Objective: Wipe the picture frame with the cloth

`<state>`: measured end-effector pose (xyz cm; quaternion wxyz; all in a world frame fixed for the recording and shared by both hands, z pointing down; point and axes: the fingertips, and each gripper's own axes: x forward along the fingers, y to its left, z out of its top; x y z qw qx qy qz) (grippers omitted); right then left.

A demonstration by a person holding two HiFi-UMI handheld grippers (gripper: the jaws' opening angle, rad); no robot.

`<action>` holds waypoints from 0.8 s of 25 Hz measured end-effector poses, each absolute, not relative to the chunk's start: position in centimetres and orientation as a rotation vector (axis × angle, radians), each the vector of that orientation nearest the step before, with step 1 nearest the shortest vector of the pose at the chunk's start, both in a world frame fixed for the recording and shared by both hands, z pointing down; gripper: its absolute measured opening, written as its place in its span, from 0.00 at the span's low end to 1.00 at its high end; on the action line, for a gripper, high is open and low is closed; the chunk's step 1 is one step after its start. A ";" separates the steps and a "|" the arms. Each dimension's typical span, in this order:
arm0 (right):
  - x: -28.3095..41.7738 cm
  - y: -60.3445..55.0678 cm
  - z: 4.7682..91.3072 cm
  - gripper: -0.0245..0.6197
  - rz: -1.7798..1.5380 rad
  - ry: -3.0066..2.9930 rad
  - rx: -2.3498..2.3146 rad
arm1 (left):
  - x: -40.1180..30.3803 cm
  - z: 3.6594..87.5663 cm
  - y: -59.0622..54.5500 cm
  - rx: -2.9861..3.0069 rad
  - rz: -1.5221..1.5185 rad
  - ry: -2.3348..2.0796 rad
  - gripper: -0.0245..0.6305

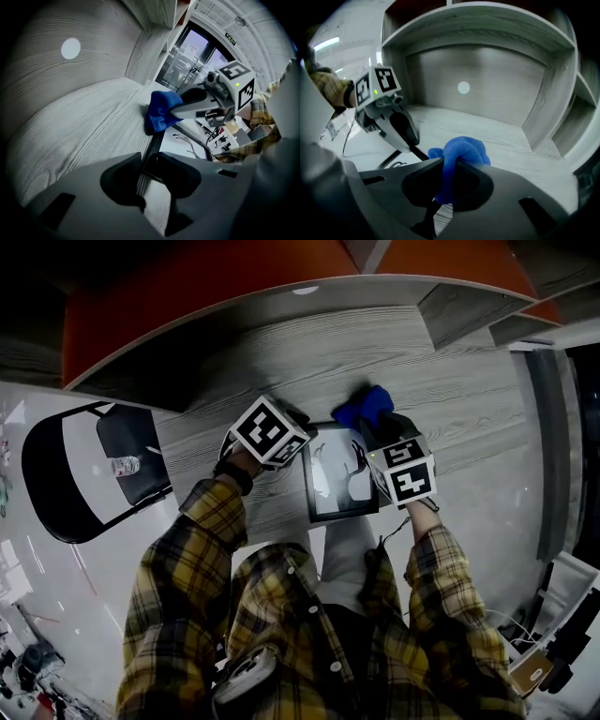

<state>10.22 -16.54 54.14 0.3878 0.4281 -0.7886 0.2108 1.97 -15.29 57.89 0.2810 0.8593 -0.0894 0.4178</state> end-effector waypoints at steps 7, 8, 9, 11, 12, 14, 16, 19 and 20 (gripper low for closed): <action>10.2 -17.3 56.0 0.12 0.559 -1.929 1.081 | 1.9 57.9 -15.4 2.309 1.088 -0.244 0.20; 10.3 -17.2 56.1 0.12 0.587 -1.923 1.079 | 1.8 57.9 -15.4 2.308 1.087 -0.246 0.20; 10.5 -17.1 56.1 0.12 0.617 -1.917 1.081 | 1.9 57.9 -15.4 2.308 1.089 -0.246 0.20; 10.8 -16.8 55.8 0.12 0.668 -1.907 1.083 | 2.0 57.9 -15.4 2.311 1.093 -0.241 0.20; 10.8 -16.6 55.7 0.12 0.683 -1.902 1.083 | 2.1 57.8 -15.4 2.311 1.097 -0.239 0.20; 10.8 -15.9 55.4 0.12 0.688 -1.894 1.081 | 2.0 57.8 -15.3 2.309 1.105 -0.239 0.20; 10.6 -14.9 55.5 0.12 0.668 -1.890 1.070 | 2.1 57.8 -15.3 2.309 1.109 -0.240 0.20; 10.0 -13.3 55.6 0.12 0.645 -1.891 1.042 | 2.2 57.7 -15.3 2.309 1.105 -0.236 0.20; 9.8 -12.8 55.7 0.12 0.644 -1.891 1.034 | 2.1 57.7 -15.3 2.309 1.103 -0.235 0.20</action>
